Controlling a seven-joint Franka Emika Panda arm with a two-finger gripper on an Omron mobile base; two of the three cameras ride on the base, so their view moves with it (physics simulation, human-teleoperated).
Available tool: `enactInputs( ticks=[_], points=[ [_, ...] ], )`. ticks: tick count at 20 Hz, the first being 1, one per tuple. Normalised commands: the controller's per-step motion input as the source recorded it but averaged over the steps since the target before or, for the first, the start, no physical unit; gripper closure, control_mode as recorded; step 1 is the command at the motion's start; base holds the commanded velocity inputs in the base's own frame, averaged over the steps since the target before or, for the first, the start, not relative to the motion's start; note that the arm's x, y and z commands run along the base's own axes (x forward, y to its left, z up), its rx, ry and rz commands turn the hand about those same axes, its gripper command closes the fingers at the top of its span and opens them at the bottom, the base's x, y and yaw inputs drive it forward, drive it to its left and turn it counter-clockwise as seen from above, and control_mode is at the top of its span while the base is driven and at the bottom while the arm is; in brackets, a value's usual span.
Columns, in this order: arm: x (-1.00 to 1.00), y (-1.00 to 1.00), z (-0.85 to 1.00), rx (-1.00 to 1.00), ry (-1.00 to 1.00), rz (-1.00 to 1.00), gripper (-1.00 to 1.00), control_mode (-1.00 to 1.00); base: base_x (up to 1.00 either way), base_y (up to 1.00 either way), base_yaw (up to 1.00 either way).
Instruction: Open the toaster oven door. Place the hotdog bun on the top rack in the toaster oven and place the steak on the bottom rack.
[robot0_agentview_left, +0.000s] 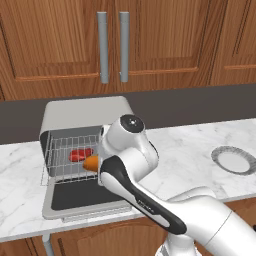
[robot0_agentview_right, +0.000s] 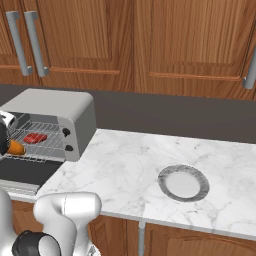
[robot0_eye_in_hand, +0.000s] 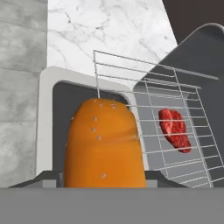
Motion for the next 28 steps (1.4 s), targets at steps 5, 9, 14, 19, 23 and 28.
enactInputs(
  ticks=[5, 9, 14, 19, 23, 28],
  points=[
    [0.18, 0.00, 0.02, -0.07, -0.01, 0.00, 1.00, -1.00, 0.00, 0.00, 0.00],
    [0.25, 0.00, -0.01, -0.01, -0.02, 0.00, 1.00, -1.00, 0.00, 0.00, 0.00],
    [0.24, 0.00, -0.12, 0.00, -0.03, 0.00, 1.00, -1.00, 0.00, 0.00, 0.00],
    [0.20, 0.05, -0.19, 0.00, -0.01, 0.00, 1.00, -1.00, 0.00, 0.00, 0.00],
    [0.21, 0.07, -0.19, 0.00, 0.00, -0.03, 1.00, -1.00, 0.00, 0.00, 0.00],
    [0.15, 0.09, -0.21, 0.00, 0.00, -0.06, 1.00, -1.00, 0.00, 0.00, 0.00]
  ],
)
